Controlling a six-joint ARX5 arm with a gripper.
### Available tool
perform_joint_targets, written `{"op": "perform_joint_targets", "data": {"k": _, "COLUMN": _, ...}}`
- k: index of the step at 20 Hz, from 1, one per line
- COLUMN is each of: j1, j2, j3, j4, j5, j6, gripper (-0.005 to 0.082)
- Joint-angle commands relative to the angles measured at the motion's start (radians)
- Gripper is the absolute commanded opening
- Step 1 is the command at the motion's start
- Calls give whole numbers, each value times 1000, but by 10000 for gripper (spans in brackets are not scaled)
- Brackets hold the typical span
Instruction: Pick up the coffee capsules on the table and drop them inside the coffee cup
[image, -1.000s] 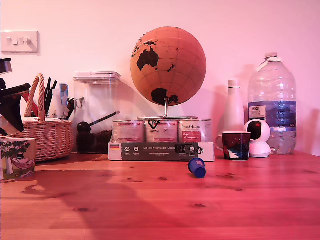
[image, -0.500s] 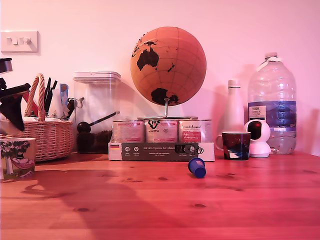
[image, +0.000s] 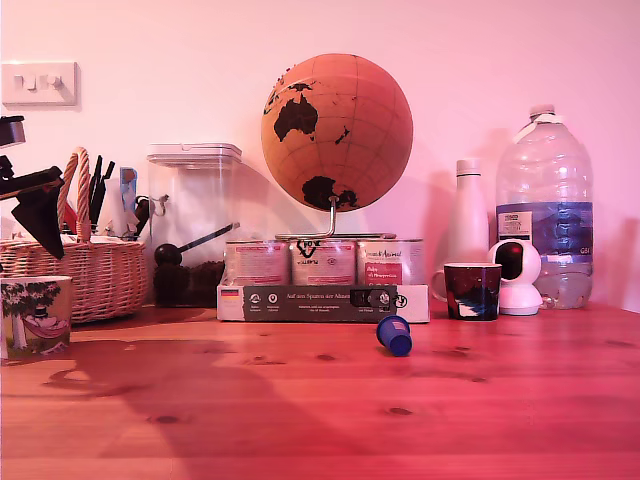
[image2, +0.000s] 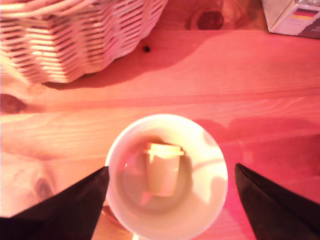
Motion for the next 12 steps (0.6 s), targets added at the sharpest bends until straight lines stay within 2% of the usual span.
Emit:
{"op": "perform_joint_targets", "data": {"k": 1, "j1": 3, "j2": 13, "j3": 6, "j4": -1, "j5": 2, "j6": 11, "gripper": 707}}
{"op": "perform_joint_targets", "data": {"k": 3, "j1": 3, "j2": -4, "j3": 6, "j4": -5, "j5": 12, "j6": 10, "gripper": 618}}
{"op": "perform_joint_targets", "data": {"k": 4, "j1": 3, "j2": -16, "j3": 6, "j4": -7, "j5": 12, "j6": 10, "gripper": 533}}
{"op": "perform_joint_targets", "data": {"k": 6, "j1": 3, "j2": -41, "j3": 6, "j4": -11, "j5": 14, "j6": 11, "gripper": 317}}
{"op": "perform_joint_targets", "data": {"k": 8, "j1": 3, "j2": -66, "j3": 6, "j4": -21, "j5": 39, "j6": 11, "gripper": 83}}
{"op": "perform_joint_targets", "data": {"k": 9, "j1": 3, "j2": -76, "j3": 6, "j4": -23, "j5": 55, "j6": 11, "gripper": 16}}
{"op": "perform_joint_targets", "data": {"k": 10, "j1": 1, "j2": -87, "j3": 6, "j4": -21, "j5": 70, "j6": 12, "gripper": -27}}
{"op": "perform_joint_targets", "data": {"k": 12, "j1": -13, "j2": -111, "j3": 6, "j4": -14, "j5": 79, "j6": 24, "gripper": -24}}
